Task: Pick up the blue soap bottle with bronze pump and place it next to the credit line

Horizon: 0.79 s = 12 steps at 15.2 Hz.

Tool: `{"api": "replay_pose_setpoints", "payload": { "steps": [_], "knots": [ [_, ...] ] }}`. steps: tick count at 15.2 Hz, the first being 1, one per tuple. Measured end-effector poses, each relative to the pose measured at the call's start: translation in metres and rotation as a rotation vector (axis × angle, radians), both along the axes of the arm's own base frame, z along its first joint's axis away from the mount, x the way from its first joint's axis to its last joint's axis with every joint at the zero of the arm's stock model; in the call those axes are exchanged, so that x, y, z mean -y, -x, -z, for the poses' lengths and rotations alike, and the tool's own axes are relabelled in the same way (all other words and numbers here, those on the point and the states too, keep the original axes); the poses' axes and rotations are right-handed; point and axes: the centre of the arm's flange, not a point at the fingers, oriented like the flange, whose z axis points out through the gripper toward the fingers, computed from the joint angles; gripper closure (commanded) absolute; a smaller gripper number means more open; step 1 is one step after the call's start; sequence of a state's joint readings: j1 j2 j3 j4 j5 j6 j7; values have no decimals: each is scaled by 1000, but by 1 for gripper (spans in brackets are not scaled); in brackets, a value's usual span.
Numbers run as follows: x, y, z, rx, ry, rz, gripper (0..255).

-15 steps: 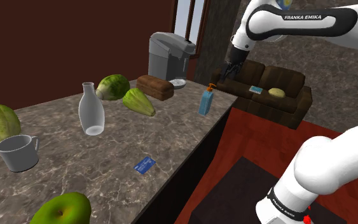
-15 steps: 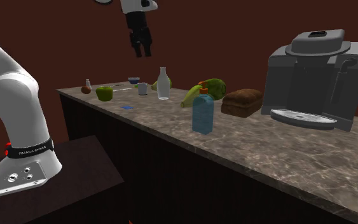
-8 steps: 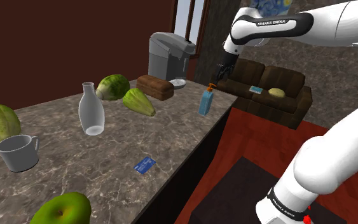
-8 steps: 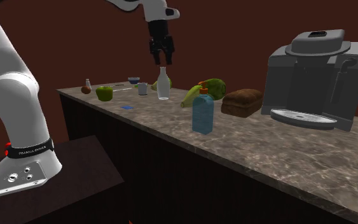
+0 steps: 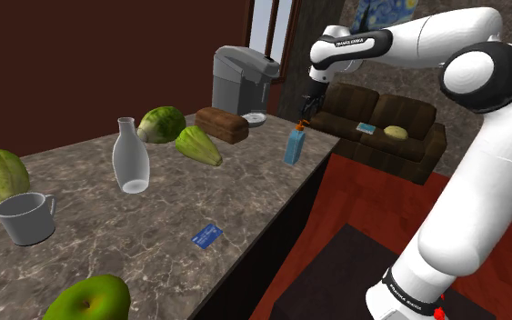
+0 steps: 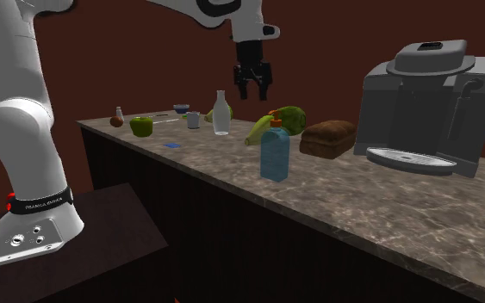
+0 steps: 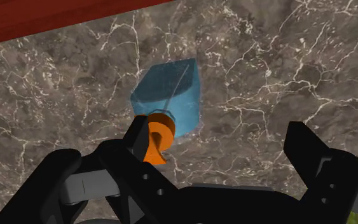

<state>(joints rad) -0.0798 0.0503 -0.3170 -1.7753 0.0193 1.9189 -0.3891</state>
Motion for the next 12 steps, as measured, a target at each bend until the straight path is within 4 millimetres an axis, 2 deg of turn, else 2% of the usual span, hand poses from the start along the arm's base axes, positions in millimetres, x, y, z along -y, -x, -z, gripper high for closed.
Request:
{"api": "replay_pose_setpoints", "payload": {
  "steps": [5,12],
  "knots": [
    [45,-38,20,-19,5,-3,0],
    [52,-49,55,-22,5,-5,0]
  ]
}}
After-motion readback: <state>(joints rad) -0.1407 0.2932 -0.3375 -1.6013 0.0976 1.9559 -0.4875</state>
